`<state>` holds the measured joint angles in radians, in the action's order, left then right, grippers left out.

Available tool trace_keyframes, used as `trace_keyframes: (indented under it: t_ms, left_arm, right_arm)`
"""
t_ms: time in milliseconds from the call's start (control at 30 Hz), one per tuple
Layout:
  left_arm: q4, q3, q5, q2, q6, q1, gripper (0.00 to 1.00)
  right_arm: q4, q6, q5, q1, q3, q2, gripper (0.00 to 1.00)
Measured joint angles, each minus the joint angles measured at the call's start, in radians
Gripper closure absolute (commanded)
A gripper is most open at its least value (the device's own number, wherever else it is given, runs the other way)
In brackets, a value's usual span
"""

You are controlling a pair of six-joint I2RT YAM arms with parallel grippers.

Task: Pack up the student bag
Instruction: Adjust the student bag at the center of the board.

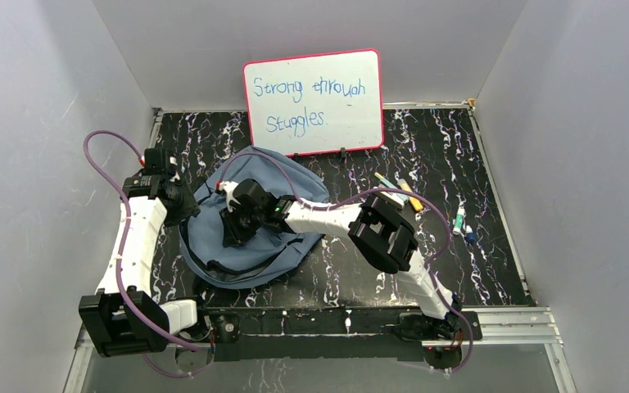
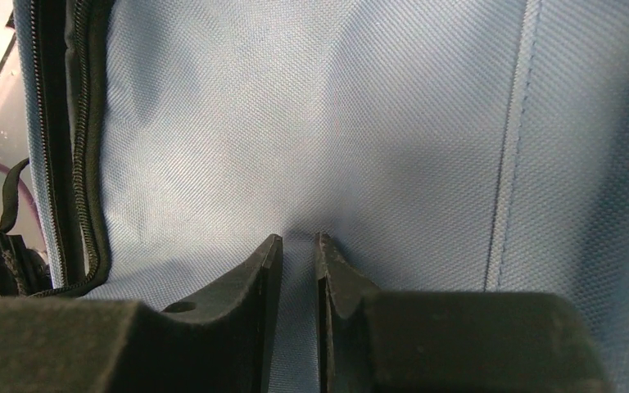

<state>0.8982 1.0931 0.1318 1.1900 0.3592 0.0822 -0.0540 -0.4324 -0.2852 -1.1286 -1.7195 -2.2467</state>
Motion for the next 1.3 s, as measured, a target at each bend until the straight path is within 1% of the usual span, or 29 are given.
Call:
trace_keyframes:
  t_ms: [100,167,300,367,433,500,667,700,767,833,867,967,1067,1167,1300]
  left_arm:
    - [0.006,0.0,0.028,0.008,0.001,0.0,0.65]
    - [0.017,0.0,0.05,0.021,0.001,0.0,0.66]
    - [0.022,0.004,0.055,0.025,0.002,0.0,0.58]
    - [0.022,0.02,0.041,0.01,0.004,0.0,0.56]
    - [0.021,0.045,0.018,-0.008,0.004,0.0,0.56]
    - [0.012,0.067,-0.019,-0.024,0.005,0.0,0.58]
    - [-0.005,0.056,-0.152,-0.049,0.029,-0.017,0.58]
    - [-0.006,0.048,-0.17,-0.058,0.037,-0.034,0.57]
    - [-0.009,0.029,-0.193,-0.079,0.051,-0.085,0.57]
    - [-0.012,0.0,-0.207,-0.113,0.072,-0.166,0.56]
    - [-0.014,-0.014,-0.21,-0.129,0.08,-0.202,0.55]
    - [-0.017,-0.054,-0.21,-0.158,0.109,-0.277,0.51]
    - [-0.005,-0.072,-0.153,-0.156,0.15,-0.285,0.49]
    - [0.024,-0.059,-0.049,-0.155,0.207,-0.285,0.44]
    - [0.11,0.029,0.13,-0.153,0.275,-0.285,0.39]
  right_arm:
    - [0.021,-0.01,0.002,0.0,0.017,0.002,0.7]
    - [0.039,-0.014,0.001,0.0,0.034,0.009,0.68]
    - [0.038,-0.006,0.005,0.0,0.065,0.052,0.62]
    - [0.009,0.007,0.019,0.0,0.07,0.094,0.56]
    - [-0.013,0.026,0.043,0.0,0.098,0.166,0.49]
    - [-0.033,0.046,0.076,0.0,0.142,0.267,0.44]
    - [-0.077,0.072,0.171,0.019,0.306,0.566,0.36]
    - [-0.088,0.068,0.189,0.032,0.342,0.615,0.34]
    - [-0.115,0.058,0.222,0.072,0.414,0.69,0.26]
    - [-0.14,0.038,0.249,0.135,0.499,0.746,0.18]
    - [-0.159,0.031,0.262,0.174,0.539,0.764,0.16]
    - [-0.222,0.019,0.286,0.278,0.6,0.774,0.08]
    - [-0.281,0.043,0.275,0.375,0.585,0.758,0.02]
    - [-0.321,0.097,0.24,0.452,0.466,0.679,0.01]
    - [-0.341,0.189,0.143,0.512,0.265,0.528,0.01]
